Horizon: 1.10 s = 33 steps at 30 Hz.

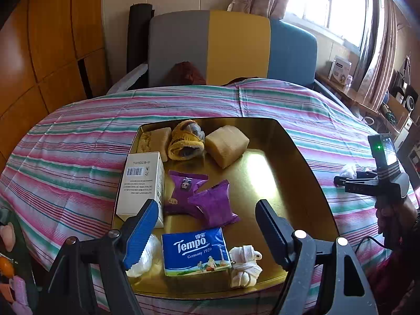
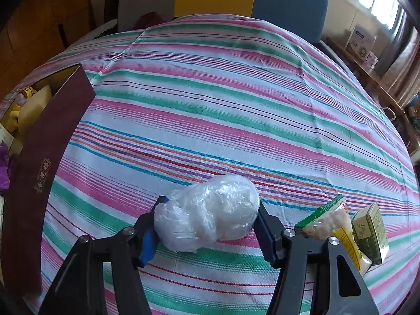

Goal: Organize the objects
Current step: 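Carry the white plastic bag into the tray and open the right gripper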

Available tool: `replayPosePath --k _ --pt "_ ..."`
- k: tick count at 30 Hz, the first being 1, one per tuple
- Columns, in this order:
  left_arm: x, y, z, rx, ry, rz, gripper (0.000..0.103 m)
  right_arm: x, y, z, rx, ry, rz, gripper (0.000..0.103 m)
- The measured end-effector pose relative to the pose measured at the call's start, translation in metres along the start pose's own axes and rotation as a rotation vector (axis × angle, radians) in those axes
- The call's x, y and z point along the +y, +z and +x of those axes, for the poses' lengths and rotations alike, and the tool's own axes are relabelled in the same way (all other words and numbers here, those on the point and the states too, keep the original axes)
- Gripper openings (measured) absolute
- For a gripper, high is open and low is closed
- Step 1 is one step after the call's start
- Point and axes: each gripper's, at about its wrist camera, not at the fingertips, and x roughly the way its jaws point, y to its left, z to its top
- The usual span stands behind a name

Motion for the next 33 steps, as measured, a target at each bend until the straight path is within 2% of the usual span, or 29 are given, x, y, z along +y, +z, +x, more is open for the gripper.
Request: replayPosePath --k 2,6,10,16,19,23,33 --pt "0.001 -0.001 -0.002 -0.003 -0.006 -0.002 0.078 0.002 0.002 -0.008 -0.01 0.019 0.017 0.062" --pt "0.003 -0.003 -0.004 -0.003 -0.018 -0.01 0.078 0.018 0.011 -0.037 -0.085 0.075 0.015 0.062" --pt "0.006 -0.005 -0.004 -0.002 -0.021 -0.022 0.078 0.059 0.023 -0.067 -0.144 0.15 -0.059 0.062" --pt "0.014 -0.008 -0.005 0.001 -0.022 -0.039 0.078 0.126 0.035 -0.089 -0.17 0.263 -0.18 0.063" --pt "0.02 -0.009 -0.003 0.007 -0.02 -0.049 0.078 0.159 0.04 -0.088 -0.148 0.296 -0.236 0.063" --pt "0.028 -0.011 -0.002 0.01 -0.017 -0.064 0.078 0.197 0.045 -0.07 -0.09 0.294 -0.307 0.063" --pt "0.039 -0.014 0.004 0.023 -0.022 -0.09 0.078 0.235 0.054 -0.017 0.026 0.243 -0.296 0.063"
